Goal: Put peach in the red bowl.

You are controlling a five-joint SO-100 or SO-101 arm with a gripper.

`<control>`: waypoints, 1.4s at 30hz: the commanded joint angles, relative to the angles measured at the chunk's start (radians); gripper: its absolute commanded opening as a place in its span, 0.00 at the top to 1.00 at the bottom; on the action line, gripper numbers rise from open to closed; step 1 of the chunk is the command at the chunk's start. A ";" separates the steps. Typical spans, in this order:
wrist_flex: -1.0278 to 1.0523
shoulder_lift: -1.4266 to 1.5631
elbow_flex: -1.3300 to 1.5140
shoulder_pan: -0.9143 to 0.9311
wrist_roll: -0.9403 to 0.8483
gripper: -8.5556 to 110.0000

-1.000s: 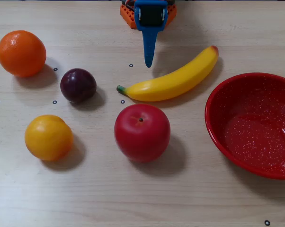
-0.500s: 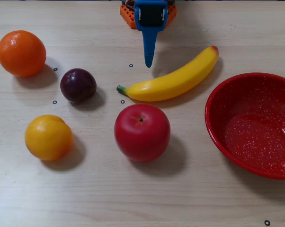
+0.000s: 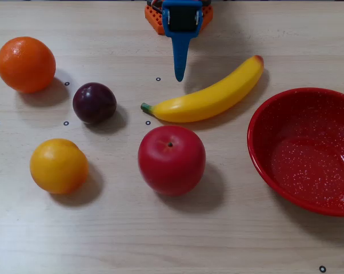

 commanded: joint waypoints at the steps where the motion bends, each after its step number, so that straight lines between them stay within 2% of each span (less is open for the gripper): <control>1: -0.025 0.021 0.015 0.012 0.017 0.93; 31: -0.035 0.008 0.011 -0.012 0.002 0.93; 42: 0.048 -0.202 -0.302 0.038 -0.067 0.93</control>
